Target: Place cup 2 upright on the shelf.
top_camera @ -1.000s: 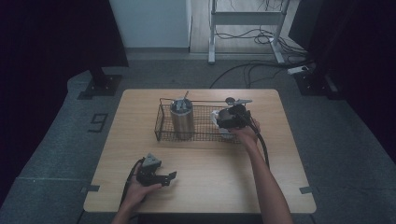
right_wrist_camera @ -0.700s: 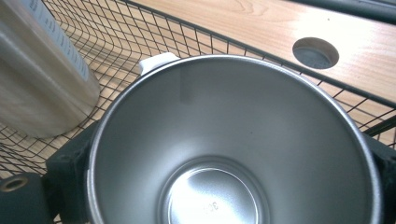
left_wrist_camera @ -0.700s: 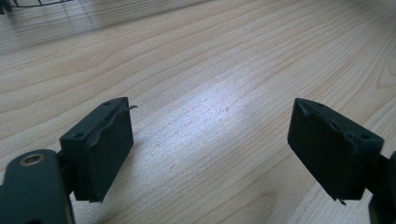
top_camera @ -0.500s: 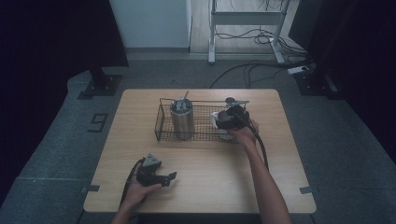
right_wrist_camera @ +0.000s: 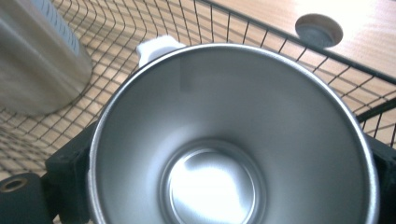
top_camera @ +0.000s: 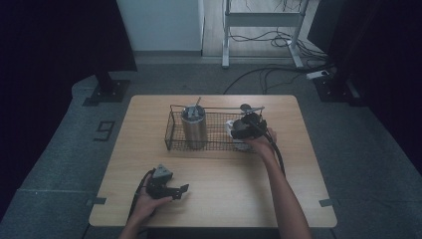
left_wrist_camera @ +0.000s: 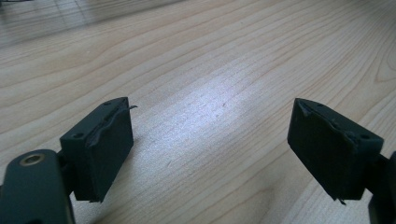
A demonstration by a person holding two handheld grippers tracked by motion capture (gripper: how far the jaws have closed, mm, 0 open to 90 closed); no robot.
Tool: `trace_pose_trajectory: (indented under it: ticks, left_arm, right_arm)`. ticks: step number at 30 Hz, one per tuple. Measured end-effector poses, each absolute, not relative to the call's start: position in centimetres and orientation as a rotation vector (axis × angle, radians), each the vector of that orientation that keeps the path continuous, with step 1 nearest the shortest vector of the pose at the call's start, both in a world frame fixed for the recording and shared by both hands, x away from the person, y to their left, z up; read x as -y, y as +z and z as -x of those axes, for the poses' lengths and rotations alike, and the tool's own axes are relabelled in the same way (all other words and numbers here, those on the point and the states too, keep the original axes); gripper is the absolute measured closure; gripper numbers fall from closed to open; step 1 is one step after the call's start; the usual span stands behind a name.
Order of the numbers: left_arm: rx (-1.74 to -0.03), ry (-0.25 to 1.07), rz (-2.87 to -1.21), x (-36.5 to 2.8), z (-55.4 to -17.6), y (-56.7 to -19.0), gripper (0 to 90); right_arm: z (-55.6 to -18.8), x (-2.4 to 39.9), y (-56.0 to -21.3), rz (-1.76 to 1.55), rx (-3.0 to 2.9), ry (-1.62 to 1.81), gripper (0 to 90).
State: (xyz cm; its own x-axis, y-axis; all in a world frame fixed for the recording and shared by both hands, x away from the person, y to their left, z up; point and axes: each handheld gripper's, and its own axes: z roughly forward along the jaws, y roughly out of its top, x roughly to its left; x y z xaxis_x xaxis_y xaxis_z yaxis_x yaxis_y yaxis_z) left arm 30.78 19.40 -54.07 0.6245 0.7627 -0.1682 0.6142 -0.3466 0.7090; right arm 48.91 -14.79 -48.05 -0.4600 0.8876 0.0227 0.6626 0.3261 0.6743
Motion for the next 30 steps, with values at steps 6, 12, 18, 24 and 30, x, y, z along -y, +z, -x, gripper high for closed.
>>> trace_pose_trajectory:
  ticks: [6, 12, 18, 24, 30]
  left_arm:
    - [-1.063, 0.231, -2.094, -19.1, -30.7, -54.2, 14.5]
    - [-1.077, 0.247, -2.074, -19.3, -30.8, -54.0, 14.5]
    - [-1.078, 0.249, -2.074, -19.4, -30.8, -54.0, 14.5]
    - [-1.080, 0.251, -2.075, -19.4, -30.8, -54.0, 14.5]
    - [-1.076, 0.250, -2.080, -19.3, -30.7, -54.1, 14.5]
  right_arm:
    - [-48.7, 14.7, -47.9, -1.368, -2.258, 0.835, 4.8]
    - [-48.5, 14.8, -47.4, -1.353, -2.238, 0.906, 0.0]
    - [-48.1, 15.1, -46.5, -1.342, -2.167, 0.981, 0.0]
    - [-46.8, 15.6, -44.8, -1.313, -2.088, 1.094, 1.0]
    - [-45.3, 16.2, -44.7, -1.285, -2.061, 1.139, 4.3]
